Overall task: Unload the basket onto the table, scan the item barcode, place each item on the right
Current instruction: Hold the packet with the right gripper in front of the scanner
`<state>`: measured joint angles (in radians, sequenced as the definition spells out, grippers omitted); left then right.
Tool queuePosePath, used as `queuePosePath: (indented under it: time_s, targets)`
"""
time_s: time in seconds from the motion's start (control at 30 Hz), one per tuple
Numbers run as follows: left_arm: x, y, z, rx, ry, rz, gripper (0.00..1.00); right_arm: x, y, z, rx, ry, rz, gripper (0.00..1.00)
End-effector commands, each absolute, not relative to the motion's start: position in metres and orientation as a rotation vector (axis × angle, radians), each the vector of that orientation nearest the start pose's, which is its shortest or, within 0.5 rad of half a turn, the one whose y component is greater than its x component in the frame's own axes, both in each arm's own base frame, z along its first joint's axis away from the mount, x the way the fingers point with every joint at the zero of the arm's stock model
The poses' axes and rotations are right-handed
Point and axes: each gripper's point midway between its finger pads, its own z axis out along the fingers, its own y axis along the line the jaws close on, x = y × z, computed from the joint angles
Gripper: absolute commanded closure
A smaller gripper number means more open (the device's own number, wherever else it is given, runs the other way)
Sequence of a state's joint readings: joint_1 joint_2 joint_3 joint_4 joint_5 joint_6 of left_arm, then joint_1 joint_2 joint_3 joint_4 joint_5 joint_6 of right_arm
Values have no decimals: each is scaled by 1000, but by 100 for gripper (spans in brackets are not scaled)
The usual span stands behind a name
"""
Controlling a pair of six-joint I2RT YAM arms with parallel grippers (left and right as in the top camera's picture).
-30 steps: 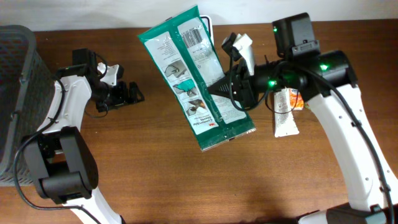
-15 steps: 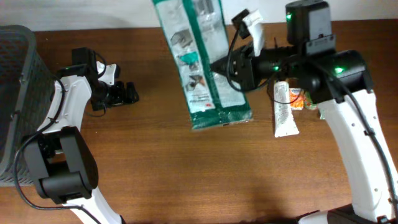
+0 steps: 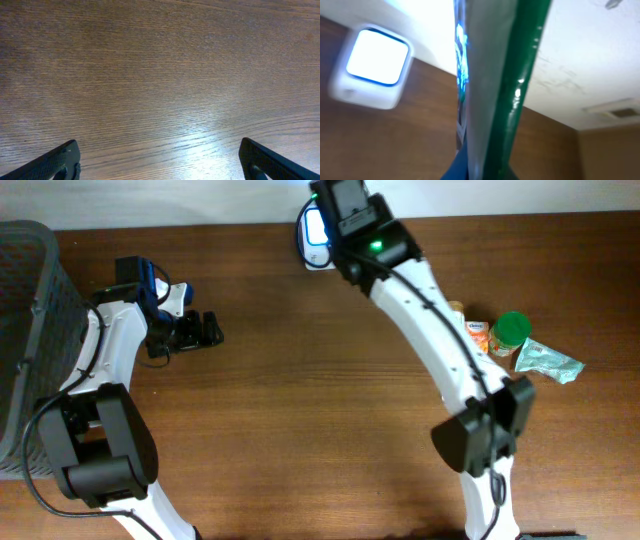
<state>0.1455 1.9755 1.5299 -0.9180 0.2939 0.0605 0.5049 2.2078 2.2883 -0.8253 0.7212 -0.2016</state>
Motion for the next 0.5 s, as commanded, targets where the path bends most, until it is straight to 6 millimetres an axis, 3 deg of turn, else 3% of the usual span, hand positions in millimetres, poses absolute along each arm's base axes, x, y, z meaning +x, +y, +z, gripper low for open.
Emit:
queuePosePath:
  time_s: [0.0, 0.1, 0.23, 0.3, 0.47]
  targets:
    - [425, 13, 78, -60, 2863, -378, 1, 560, 140, 259, -269, 2064, -1028, 96]
    - [425, 13, 78, -60, 2863, -378, 1, 579, 147, 216, -353, 2060, -1127, 96]
    - [425, 13, 78, -60, 2863, -378, 1, 601, 167, 182, -523, 2005, -1224, 96]
    - [425, 13, 78, -60, 2863, -378, 1, 603, 175, 164, -599, 1992, -1284, 96]
    - [425, 13, 78, -60, 2863, -378, 1, 600, 168, 137, -627, 2001, -1410, 96]
